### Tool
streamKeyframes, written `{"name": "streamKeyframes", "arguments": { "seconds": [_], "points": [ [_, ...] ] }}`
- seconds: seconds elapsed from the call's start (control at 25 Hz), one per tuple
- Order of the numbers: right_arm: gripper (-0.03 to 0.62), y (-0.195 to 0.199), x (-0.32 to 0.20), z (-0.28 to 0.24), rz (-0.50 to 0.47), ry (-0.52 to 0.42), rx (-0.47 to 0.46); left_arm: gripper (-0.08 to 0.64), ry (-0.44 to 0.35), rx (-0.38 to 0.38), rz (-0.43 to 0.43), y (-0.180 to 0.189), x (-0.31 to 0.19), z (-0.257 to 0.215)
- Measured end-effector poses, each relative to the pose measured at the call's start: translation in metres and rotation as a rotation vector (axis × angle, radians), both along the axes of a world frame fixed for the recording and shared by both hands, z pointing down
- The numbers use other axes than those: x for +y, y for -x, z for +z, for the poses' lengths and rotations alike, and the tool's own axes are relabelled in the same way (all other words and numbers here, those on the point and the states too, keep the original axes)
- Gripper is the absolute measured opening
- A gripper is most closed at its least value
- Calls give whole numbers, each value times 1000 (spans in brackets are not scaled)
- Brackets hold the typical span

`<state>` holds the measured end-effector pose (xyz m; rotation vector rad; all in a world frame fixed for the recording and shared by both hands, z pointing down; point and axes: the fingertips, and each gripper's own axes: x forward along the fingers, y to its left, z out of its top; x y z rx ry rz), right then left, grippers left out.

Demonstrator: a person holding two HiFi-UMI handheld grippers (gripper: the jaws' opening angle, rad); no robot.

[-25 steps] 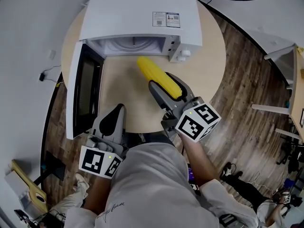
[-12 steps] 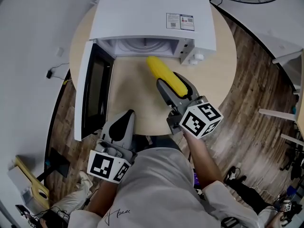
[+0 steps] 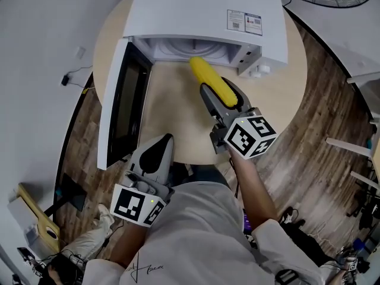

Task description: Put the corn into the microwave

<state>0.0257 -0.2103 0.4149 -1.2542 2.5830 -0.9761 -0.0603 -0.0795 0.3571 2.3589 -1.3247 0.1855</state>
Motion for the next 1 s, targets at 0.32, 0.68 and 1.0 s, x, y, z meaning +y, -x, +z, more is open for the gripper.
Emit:
{"name": "streamKeyframes", "arguments": {
  "seconds": [0.32,0.68,1.0],
  "points": [
    [261,11,-25,19,33,7,48,-6,14,3,4,11,-2,6],
    [261,20,-53,42,70,21,101,-6,25,0,-9,25,-3,8],
    [261,26,-80,61,103,36,127,-6,39,0,-28,41,-2,10]
  ]
}}
